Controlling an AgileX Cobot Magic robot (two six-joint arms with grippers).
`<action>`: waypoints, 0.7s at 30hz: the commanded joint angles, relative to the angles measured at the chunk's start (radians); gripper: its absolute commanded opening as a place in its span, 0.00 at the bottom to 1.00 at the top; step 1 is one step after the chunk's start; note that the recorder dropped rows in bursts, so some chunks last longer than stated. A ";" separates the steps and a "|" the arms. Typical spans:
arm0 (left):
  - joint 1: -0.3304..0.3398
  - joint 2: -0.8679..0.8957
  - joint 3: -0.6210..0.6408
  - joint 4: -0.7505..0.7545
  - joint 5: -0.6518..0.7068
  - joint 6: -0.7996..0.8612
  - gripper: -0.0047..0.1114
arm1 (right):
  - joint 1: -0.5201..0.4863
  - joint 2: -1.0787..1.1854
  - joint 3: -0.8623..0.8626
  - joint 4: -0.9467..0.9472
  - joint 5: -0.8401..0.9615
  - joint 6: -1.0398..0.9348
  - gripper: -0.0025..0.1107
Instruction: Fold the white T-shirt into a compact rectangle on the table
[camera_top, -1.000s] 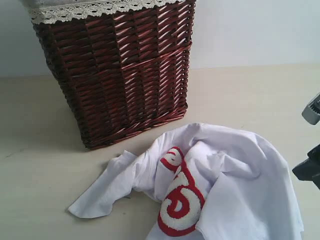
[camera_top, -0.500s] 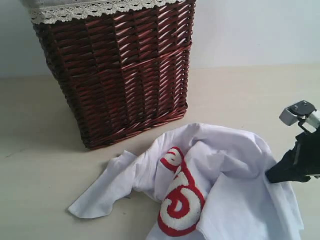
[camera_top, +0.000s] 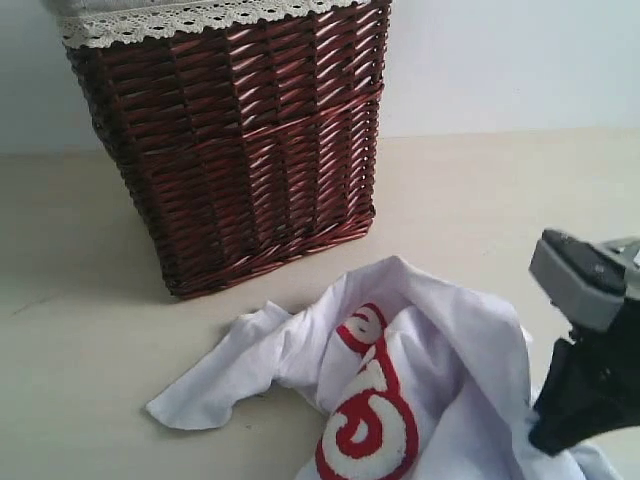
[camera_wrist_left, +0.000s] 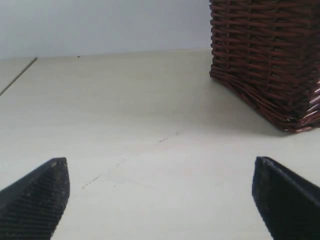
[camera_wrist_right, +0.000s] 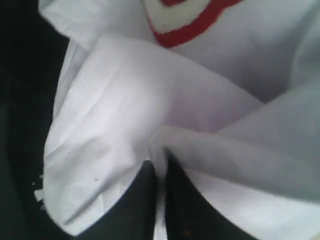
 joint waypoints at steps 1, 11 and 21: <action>0.003 -0.006 -0.001 -0.007 -0.005 -0.004 0.85 | 0.128 0.003 0.061 -0.045 -0.136 -0.038 0.32; 0.003 -0.006 -0.001 -0.007 -0.005 -0.004 0.85 | 0.145 -0.320 0.082 0.050 -0.303 0.022 0.58; 0.003 -0.006 -0.001 -0.007 -0.005 -0.004 0.85 | -0.202 -0.172 0.088 -0.011 -0.178 0.109 0.58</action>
